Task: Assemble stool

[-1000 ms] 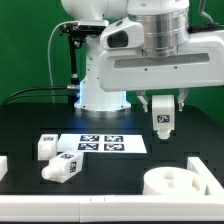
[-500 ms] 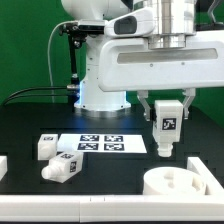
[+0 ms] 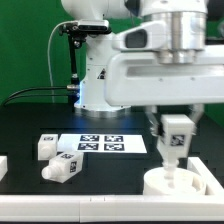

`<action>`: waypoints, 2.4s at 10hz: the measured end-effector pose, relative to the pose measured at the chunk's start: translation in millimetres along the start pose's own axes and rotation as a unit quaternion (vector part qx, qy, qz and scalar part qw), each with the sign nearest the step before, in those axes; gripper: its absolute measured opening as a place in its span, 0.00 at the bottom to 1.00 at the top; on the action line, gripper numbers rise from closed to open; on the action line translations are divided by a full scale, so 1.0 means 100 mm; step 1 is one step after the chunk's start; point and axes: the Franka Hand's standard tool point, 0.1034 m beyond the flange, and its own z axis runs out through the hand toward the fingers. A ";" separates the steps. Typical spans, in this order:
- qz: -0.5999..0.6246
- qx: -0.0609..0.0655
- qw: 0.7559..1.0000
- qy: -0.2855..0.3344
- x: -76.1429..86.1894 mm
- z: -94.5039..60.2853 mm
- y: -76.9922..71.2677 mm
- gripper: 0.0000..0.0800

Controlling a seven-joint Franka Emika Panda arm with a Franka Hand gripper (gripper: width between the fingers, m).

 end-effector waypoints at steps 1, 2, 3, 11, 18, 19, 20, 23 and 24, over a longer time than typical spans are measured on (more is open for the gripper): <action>-0.047 -0.022 0.998 -0.017 0.12 0.04 -0.20 0.42; -0.048 -0.018 0.999 -0.010 0.15 0.06 -0.26 0.42; -0.046 -0.019 0.999 -0.010 0.14 0.06 -0.24 0.42; -0.053 -0.020 0.998 0.010 0.00 0.29 -0.20 0.42; -0.055 -0.020 0.998 0.021 -0.01 0.40 -0.21 0.42; -0.055 -0.020 0.998 0.028 0.00 0.40 -0.21 0.42; -0.055 -0.020 0.998 0.038 0.01 0.40 -0.21 0.42; -0.055 -0.019 0.997 0.047 0.02 0.40 -0.21 0.42; -0.055 -0.019 0.997 0.047 0.02 0.40 -0.21 0.42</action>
Offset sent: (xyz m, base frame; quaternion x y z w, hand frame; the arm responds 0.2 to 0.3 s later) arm 0.0000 0.0000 0.0000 0.0000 0.0000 0.0000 1.0000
